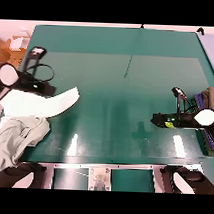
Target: Fold the shirts.
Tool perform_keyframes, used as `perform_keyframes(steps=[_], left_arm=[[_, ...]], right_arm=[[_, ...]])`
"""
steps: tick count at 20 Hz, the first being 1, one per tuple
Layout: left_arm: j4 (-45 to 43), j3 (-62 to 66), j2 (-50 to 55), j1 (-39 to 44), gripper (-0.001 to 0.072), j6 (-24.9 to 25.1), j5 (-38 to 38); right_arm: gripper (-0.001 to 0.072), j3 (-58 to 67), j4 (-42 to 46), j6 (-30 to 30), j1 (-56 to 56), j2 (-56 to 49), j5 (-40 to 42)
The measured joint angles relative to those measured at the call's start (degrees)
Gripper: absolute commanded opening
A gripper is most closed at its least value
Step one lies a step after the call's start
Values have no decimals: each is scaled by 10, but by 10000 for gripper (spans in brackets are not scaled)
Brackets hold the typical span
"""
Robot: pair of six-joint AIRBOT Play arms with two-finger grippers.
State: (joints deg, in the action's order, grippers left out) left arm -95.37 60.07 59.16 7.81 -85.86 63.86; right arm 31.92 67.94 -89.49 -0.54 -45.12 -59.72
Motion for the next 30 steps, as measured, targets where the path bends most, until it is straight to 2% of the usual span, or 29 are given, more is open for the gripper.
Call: perform_keyframes(steps=[1,2,4,6,13,14,15,16,20,23,26,30], left_arm=[[-75,2,4,-16,644,-24,5],[-120,1,9,-36,716,-43,9],[-165,-12,24,-84,716,-74,9],[-168,-26,43,-123,720,-87,2],[-143,-59,147,-163,720,-56,-28],[-144,-61,165,-164,602,-52,-33],[-145,-63,181,-165,275,-49,-39],[-146,-63,195,-165,23,-45,-45],[-149,-39,225,-167,24,-36,-30],[-124,39,215,-166,24,-31,1],[-40,148,177,-143,24,-26,34],[158,279,147,-53,24,-23,70]], right_arm=[[15,0,1,0,0,0,3],[15,0,0,0,0,0,7],[17,0,-1,0,0,-1,12],[17,0,-2,0,0,-1,15],[17,0,-4,0,0,-1,18],[17,0,-4,0,0,-1,18],[17,0,-4,0,0,-1,19],[16,0,-4,0,0,-1,19],[16,0,-4,0,0,-1,19],[17,2,-5,0,0,-1,19],[16,17,-16,0,0,-1,16],[16,68,-25,-2,0,-1,-2]])
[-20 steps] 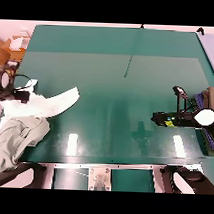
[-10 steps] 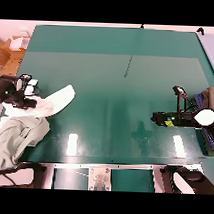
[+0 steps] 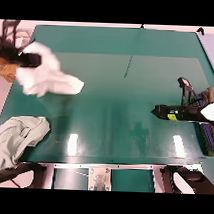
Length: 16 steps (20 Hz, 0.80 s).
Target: Fold the shirts.
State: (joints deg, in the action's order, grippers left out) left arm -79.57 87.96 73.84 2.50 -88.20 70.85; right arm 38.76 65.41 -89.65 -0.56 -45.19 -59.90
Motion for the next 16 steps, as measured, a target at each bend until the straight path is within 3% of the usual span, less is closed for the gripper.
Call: perform_keyframes(steps=[3,6,9,10,11,12,16], left_arm=[[109,38,2,110,25,1,10],[137,52,36,220,25,2,16],[140,58,92,289,29,2,4],[143,59,114,302,296,2,-4],[146,59,137,312,632,2,-12],[149,60,155,317,651,-1,-19],[156,75,184,286,651,-18,9]], right_arm=[[16,44,-3,-13,0,0,-21],[28,78,-4,-25,0,0,-43],[91,94,-4,-37,0,0,-65],[133,97,-4,-40,0,0,-70],[266,98,-4,-42,0,0,-75],[366,100,-5,-44,3,0,-77],[477,102,-5,-58,63,-3,-108]])
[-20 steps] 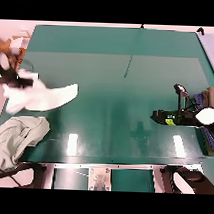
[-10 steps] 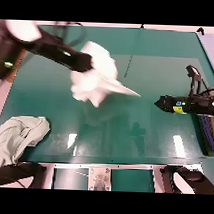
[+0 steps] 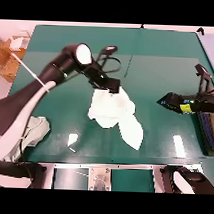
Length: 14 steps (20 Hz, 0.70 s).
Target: Fold the shirts.
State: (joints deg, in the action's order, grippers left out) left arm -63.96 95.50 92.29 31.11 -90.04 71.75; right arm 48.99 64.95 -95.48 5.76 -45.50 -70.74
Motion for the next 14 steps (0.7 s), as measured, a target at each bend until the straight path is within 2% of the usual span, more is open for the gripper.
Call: perform_keyframes(steps=[3,6,9,14], left_arm=[[-22,-2,-19,-67,651,-3,83],[-33,-84,-58,-120,651,-2,138],[0,-225,-90,-145,651,10,94],[164,-380,-79,-155,649,89,-54]], right_arm=[[477,-25,0,14,52,-3,-49],[476,-108,-19,35,73,-3,-70],[475,-207,-37,48,81,-4,-38],[473,-308,-102,96,85,-28,27]])
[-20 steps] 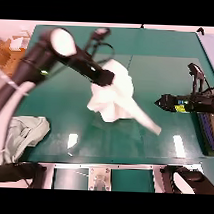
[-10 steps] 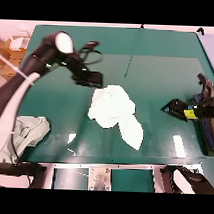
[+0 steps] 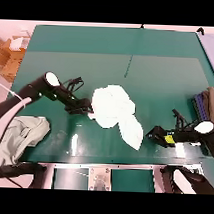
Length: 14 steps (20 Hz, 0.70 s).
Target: Fold the shirts.
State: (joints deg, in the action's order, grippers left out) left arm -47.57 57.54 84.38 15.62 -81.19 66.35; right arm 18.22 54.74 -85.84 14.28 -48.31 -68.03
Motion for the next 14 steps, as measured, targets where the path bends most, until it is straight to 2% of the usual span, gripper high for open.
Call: perform_keyframes(steps=[1,3,4,5,6,7,8,11,14], left_arm=[[30,-12,6,0,558,13,-13],[66,-27,17,7,172,30,-38],[84,-30,19,9,31,36,-49],[93,-33,22,11,26,43,-57],[102,-35,24,12,26,49,-64],[110,-36,24,12,25,53,-74],[116,-36,26,13,25,56,-83],[127,-22,19,15,24,63,-99],[116,34,-14,15,24,65,-105]], right_arm=[[472,-8,-9,12,0,-14,11],[471,-17,-43,40,2,-50,23],[465,-19,-62,57,2,-72,27],[375,-21,-84,77,1,-94,33],[330,-23,-104,99,1,-116,41],[227,-23,-124,120,1,-136,46],[33,-23,-141,142,1,-156,55],[13,-3,-176,193,0,-193,70],[13,70,-184,215,2,-204,80]])
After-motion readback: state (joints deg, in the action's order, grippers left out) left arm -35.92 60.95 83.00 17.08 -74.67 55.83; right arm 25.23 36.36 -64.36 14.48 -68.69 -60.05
